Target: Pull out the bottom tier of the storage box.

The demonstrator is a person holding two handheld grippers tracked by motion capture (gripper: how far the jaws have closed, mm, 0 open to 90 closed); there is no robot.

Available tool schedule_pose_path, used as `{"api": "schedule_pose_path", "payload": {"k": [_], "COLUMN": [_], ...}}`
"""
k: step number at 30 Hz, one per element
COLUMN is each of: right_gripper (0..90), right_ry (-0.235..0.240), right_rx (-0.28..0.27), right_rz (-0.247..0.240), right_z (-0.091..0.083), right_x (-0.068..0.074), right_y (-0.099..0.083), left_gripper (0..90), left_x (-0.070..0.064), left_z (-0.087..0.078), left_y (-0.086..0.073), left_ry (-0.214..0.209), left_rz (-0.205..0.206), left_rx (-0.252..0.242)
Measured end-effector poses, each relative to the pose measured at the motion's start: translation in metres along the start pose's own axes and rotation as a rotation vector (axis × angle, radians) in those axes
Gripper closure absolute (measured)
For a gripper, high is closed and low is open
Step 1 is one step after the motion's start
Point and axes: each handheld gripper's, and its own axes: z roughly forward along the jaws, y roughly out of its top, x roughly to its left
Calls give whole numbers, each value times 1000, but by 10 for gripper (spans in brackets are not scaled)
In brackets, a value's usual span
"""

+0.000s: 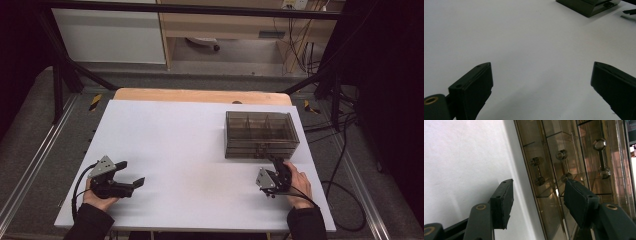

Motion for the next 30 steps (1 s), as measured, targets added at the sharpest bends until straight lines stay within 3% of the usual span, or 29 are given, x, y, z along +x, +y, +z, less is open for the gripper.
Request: {"api": "schedule_pose_path", "payload": {"k": [14,30], "right_gripper": [484,555], "right_ry": [-22,-88], "right_rx": [10,25], "right_rz": [-67,-135], "right_z": [7,14], "right_x": [7,13], "right_y": [2,3], "left_gripper": [43,43], "left_x": [0,0], "left_z": [0,0], "left_y": [0,0], "left_ry": [1,0], "left_rz": [1,0], "left_rx": [1,1]}}
